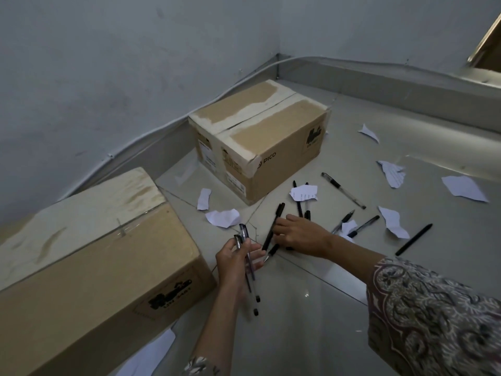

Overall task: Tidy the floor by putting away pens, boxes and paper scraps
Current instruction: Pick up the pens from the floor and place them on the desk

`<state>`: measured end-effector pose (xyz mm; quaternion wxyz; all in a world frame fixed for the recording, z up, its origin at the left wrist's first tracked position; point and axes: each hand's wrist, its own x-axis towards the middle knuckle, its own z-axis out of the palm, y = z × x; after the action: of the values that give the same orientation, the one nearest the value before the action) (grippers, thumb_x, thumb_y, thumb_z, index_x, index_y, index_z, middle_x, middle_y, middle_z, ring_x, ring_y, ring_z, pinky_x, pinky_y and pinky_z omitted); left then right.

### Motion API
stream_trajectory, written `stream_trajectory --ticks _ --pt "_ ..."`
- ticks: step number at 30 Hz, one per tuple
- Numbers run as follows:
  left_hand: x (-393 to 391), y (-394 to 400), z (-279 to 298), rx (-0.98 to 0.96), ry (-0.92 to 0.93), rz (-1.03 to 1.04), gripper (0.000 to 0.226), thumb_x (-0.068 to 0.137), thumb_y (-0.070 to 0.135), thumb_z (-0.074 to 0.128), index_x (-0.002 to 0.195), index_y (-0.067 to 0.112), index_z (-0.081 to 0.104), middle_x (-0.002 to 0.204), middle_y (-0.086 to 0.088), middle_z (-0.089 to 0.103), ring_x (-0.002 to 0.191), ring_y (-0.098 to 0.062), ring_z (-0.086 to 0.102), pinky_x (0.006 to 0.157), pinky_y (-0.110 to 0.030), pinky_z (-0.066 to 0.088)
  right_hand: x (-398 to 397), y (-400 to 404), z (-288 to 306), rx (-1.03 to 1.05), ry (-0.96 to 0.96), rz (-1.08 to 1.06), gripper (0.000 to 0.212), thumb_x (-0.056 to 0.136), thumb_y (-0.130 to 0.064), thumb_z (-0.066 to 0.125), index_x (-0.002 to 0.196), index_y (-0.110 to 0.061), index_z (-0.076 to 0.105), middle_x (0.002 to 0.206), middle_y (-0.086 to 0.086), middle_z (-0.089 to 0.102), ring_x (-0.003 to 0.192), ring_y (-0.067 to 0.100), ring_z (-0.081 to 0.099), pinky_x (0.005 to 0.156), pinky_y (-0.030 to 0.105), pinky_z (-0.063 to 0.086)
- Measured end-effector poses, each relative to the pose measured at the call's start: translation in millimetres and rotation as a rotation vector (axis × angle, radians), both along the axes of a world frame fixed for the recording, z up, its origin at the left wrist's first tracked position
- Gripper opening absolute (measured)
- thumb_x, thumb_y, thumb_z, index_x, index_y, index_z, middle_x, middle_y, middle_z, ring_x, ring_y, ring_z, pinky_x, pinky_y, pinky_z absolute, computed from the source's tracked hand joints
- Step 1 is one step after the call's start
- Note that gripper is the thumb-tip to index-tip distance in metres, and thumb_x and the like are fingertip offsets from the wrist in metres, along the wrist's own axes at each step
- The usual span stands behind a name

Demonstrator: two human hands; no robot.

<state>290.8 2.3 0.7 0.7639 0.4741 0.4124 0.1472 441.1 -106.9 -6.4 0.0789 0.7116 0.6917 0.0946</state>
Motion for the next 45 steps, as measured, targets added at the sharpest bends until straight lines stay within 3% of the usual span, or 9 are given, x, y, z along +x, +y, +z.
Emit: stream_trajectory --ticks 3,10,14,16,21,26,30,35,45 --pt "2 -1 1 0.013 0.006 0.003 0.010 0.092 0.012 0.054 0.097 0.007 0.061 0.075 -0.010 0.068 0.054 -0.014 0.066 0.048 -0.024 0.054 7 -3 -3 0.134 0.152 -0.094 0.011 0.069 -0.005 0.070 0.074 -0.014 0.065 0.076 0.001 0.065 0.072 0.021 0.058 0.063 0.027 0.040" --pt "1 3 1 0.027 0.010 0.029 0.013 0.093 0.013 0.053 0.101 0.006 0.061 0.077 -0.010 0.067 0.059 -0.019 0.062 0.047 -0.023 0.051 4 16 2 0.453 0.923 -0.931 0.011 0.086 -0.008 0.059 0.086 0.003 0.060 0.086 0.020 0.065 0.080 0.033 0.060 0.071 0.039 0.049" --pt "-1 7 -1 0.034 0.016 0.026 0.011 0.093 0.012 0.053 0.099 0.007 0.061 0.076 -0.011 0.065 0.057 -0.019 0.060 0.047 -0.023 0.049 0 36 -4 0.470 1.062 -1.160 0.018 0.082 -0.005 0.063 0.075 0.011 0.059 0.078 0.021 0.062 0.077 0.031 0.058 0.064 0.033 0.045" --pt "-2 8 -3 0.038 0.020 0.025 0.012 0.093 0.011 0.052 0.098 0.005 0.060 0.075 -0.011 0.063 0.056 -0.019 0.057 0.045 -0.022 0.046 -2 42 -6 0.431 1.071 -1.222 0.027 0.082 -0.006 0.064 0.060 0.003 0.051 0.067 0.015 0.054 0.073 0.026 0.055 0.054 0.028 0.039" --pt "-3 11 -8 0.038 0.021 0.012 0.012 0.093 0.011 0.051 0.098 0.002 0.058 0.074 -0.011 0.061 0.053 -0.017 0.055 0.041 -0.020 0.044 -4 48 -13 0.394 1.043 -1.248 0.040 0.082 -0.011 0.066 0.056 -0.012 0.035 0.083 0.015 0.055 0.080 0.027 0.055 0.064 0.030 0.040" --pt "-2 11 -11 0.044 0.026 -0.013 0.014 0.093 0.010 0.050 0.101 0.000 0.057 0.074 -0.012 0.060 0.054 -0.018 0.055 0.042 -0.021 0.044 1 53 -14 0.303 1.014 -1.215 0.034 0.079 -0.013 0.068 0.063 -0.010 0.038 0.095 0.020 0.061 0.088 0.032 0.060 0.064 0.031 0.040" --pt "1 10 -11 0.052 0.018 -0.035 0.015 0.093 0.010 0.051 0.101 -0.001 0.057 0.072 -0.012 0.060 0.046 -0.014 0.056 0.041 -0.021 0.044 4 54 -12 0.193 1.037 -1.177 0.028 0.079 -0.012 0.066 0.070 -0.010 0.040 0.085 0.013 0.050 0.078 0.028 0.054 0.061 0.030 0.039" --pt "4 6 -8 0.073 0.014 -0.064 0.014 0.094 0.013 0.051 0.101 0.004 0.058 0.073 -0.012 0.063 0.048 -0.014 0.061 0.043 -0.022 0.048 12 32 7 0.171 1.331 -1.006 0.030 0.081 -0.004 0.066 0.055 -0.002 0.051 0.052 0.010 0.055 0.033 0.008 0.051 0.041 0.021 0.045" --pt "30 -8 15 0.195 -0.005 -0.208 0.019 0.098 0.020 0.043 0.090 0.009 0.057 0.064 -0.004 0.052 0.046 -0.013 0.041 0.045 -0.023 0.033 23 -20 56 0.209 1.529 -0.898 0.025 0.079 -0.001 0.068 0.056 -0.005 0.062 0.043 -0.001 0.056 0.039 0.009 0.050 0.047 0.019 0.047"
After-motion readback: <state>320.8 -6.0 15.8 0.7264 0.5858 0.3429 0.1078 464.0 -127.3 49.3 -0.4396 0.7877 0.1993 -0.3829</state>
